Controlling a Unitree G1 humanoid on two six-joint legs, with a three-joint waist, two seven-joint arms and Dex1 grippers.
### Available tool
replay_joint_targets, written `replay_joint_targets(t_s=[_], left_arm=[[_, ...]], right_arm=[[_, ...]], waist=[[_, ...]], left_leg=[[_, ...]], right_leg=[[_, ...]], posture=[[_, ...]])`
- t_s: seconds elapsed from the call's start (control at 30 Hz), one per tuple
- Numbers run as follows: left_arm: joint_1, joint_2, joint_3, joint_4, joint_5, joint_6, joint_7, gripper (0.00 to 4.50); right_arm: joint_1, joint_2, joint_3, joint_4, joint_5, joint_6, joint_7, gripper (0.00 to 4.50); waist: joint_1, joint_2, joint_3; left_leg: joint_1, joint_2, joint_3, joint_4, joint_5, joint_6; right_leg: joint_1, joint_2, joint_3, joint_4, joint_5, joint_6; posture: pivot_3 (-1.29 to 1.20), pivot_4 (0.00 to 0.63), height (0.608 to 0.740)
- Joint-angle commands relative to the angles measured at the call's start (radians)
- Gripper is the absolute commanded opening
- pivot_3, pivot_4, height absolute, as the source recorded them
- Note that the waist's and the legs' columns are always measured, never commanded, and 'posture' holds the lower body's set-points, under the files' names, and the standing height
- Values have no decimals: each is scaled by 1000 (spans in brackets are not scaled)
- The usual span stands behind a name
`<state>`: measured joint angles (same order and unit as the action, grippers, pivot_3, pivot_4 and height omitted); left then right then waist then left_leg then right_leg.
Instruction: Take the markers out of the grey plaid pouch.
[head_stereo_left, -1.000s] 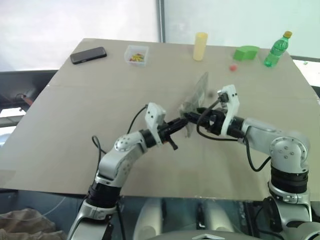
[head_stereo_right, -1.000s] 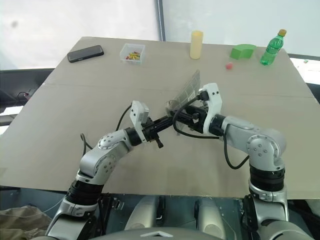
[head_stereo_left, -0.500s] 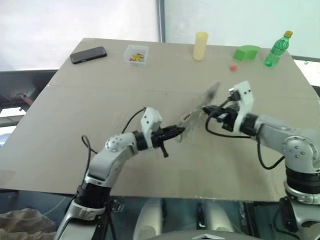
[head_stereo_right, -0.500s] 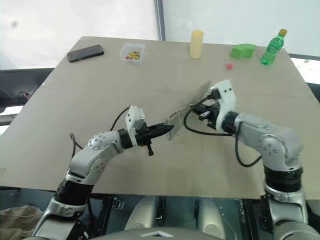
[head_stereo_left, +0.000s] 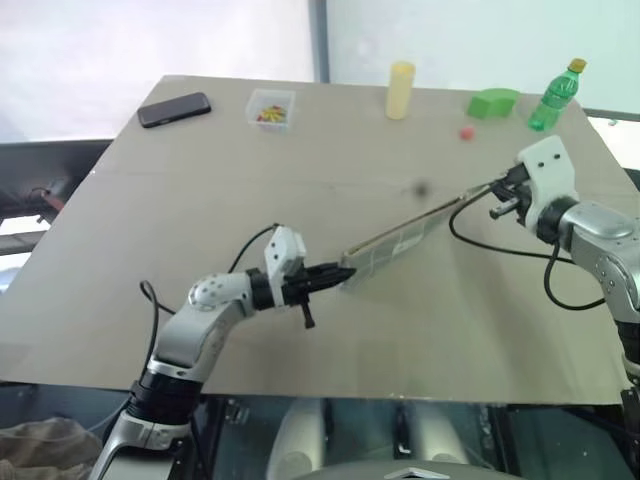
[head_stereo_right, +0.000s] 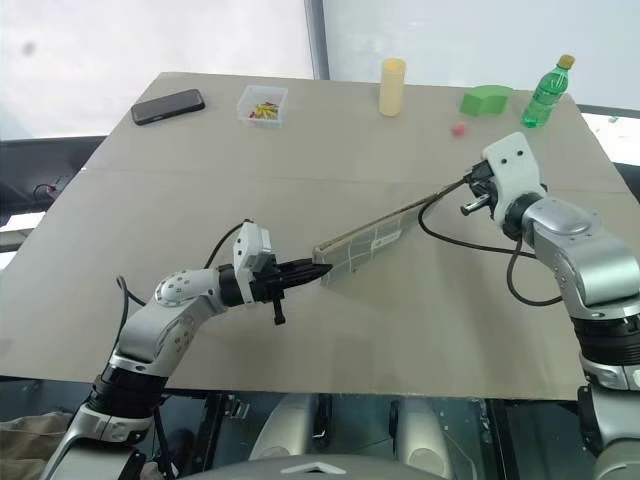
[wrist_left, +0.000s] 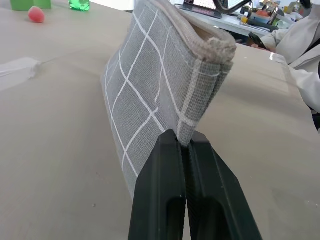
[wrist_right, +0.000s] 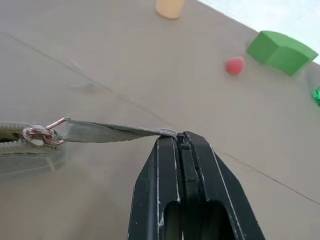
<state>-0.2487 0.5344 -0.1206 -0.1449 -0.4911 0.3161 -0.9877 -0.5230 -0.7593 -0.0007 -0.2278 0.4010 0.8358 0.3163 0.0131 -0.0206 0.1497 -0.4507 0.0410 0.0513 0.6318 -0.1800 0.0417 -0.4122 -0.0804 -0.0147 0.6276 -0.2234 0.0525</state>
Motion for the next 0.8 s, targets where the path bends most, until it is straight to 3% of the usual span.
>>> replay_joint_targets(t_s=[0.03,0.1,0.2,0.3,0.43,0.47,0.57,0.7,0.8], left_arm=[[11,1,30,3,7,-29,-7,0],[10,-5,27,7,13,-38,-7,0],[-4,-21,18,19,14,-53,-15,0],[-16,-30,18,31,12,-66,-31,0],[-31,-60,23,82,58,-182,-41,0],[-33,-67,25,94,62,-207,-49,0],[-44,-75,16,120,67,-226,-78,0],[-68,-82,-2,136,61,-236,-132,0],[-78,-84,-2,145,63,-238,-152,0]], right_arm=[[28,-47,-41,-95,13,-12,94,52],[55,-72,-38,-138,28,-19,160,52],[146,-111,-94,-247,72,5,223,809],[232,-118,-234,-341,200,67,282,1998],[260,-105,-384,-425,386,156,301,1998],[249,-97,-393,-434,416,174,285,1354],[182,-41,-319,-452,454,212,206,29],[79,72,-110,-405,353,178,122,29],[34,103,-23,-372,294,141,134,29]], waist=[[1,0,0],[0,0,0],[2,0,0],[2,0,0],[1,0,0],[0,0,0],[-3,0,0],[0,0,0],[0,0,0]], left_leg=[[0,0,0,0,0,0],[0,0,0,0,0,0],[0,0,-1,0,0,0],[0,0,-2,1,0,0],[0,0,-3,1,0,0],[1,0,-3,1,0,0],[2,2,-3,1,0,0],[1,2,-4,1,0,0],[0,0,-3,1,0,0]], right_leg=[[0,0,0,0,0,0],[0,0,0,0,0,0],[0,0,-1,0,0,0],[1,0,-1,0,0,0],[1,-1,0,0,0,0],[2,0,0,0,0,0],[2,0,1,0,0,0],[1,0,0,0,0,0],[0,-1,1,0,0,0]], posture=[[0,150,740],[0,150,740],[0,150,740],[0,150,740],[0,150,740],[0,150,740],[0,150,740],[0,150,740],[0,150,740]])
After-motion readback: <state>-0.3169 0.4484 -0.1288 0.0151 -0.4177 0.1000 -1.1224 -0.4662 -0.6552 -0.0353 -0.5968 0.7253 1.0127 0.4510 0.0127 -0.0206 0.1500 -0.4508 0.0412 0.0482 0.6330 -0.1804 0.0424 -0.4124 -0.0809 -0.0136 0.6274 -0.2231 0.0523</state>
